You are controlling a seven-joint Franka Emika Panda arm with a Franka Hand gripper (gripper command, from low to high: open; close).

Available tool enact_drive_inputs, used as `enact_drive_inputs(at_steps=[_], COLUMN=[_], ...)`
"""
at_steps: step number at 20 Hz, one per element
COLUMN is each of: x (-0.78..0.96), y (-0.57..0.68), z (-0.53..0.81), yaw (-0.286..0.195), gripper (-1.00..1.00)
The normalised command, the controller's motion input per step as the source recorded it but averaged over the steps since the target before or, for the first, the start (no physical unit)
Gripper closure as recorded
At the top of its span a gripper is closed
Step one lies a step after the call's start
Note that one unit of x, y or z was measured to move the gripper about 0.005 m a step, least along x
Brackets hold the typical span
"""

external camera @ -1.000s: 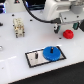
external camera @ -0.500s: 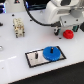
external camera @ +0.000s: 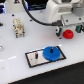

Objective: Insert the blue gear onto the right peg, followed by the red gear

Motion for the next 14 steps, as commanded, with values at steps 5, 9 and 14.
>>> enact_drive_inputs(at_steps=[5, 9, 14], x=[-0.24, -0.14, -0.10], y=[0.04, 0.13, 0.13], z=[-0.23, -0.17, -0.06], yaw=[0.000, 0.000, 0.000], gripper=[-1.00, 1.00, 1.00])
